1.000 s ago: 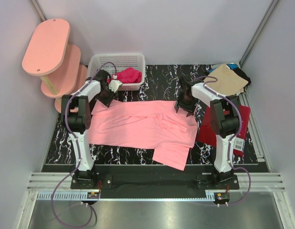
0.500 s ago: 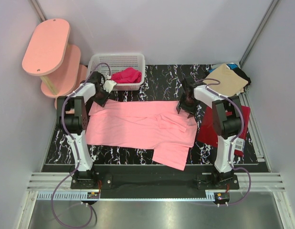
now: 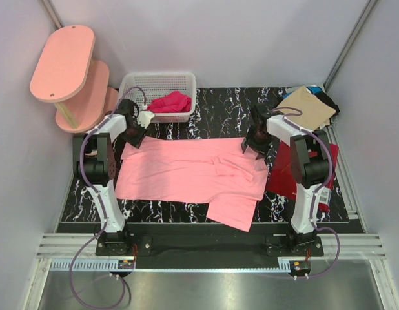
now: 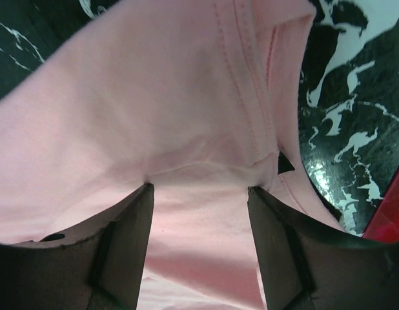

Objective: Fold and stack the t-shirts
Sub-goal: Fold the flattened tshirt in 1/3 of the way

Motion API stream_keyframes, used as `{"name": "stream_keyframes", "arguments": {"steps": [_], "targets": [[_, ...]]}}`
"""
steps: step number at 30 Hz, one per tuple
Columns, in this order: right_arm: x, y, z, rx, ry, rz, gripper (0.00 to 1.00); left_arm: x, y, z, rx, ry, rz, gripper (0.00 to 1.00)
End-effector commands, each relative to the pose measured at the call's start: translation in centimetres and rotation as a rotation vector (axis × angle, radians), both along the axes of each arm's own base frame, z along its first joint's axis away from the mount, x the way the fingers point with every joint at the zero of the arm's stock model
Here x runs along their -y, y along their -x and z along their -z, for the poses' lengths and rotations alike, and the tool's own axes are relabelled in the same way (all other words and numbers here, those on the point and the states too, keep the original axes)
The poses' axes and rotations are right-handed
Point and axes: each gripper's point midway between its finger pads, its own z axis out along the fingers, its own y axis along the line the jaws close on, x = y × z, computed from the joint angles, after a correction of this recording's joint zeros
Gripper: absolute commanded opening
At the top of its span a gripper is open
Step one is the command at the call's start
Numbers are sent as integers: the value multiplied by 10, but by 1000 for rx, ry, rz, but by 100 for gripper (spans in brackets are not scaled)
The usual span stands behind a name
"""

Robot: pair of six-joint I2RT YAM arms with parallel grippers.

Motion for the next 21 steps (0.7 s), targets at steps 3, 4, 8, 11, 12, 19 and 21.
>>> {"name": "stream_keyframes", "arguments": {"steps": [3,4,8,11,12,19,21], "targets": [[4,-20,-34,63,5,-4,69,41,23,-92,129,140,34,42],[1,-17,-38,70,3,-15,69,46,32,-92,115,167,37,42],[-7,2,-65,130,24,-55,70,60,65,-97,97,182,73,42],[-24,33,-69,126,28,-119,70,61,91,-84,58,146,98,43],[-27,41,-67,119,24,-128,70,59,96,-83,56,131,104,42],[-30,99,-41,37,20,-144,69,53,125,-55,-27,101,109,42],[-27,101,-36,26,33,-142,68,53,125,-55,-25,98,110,41]]}}
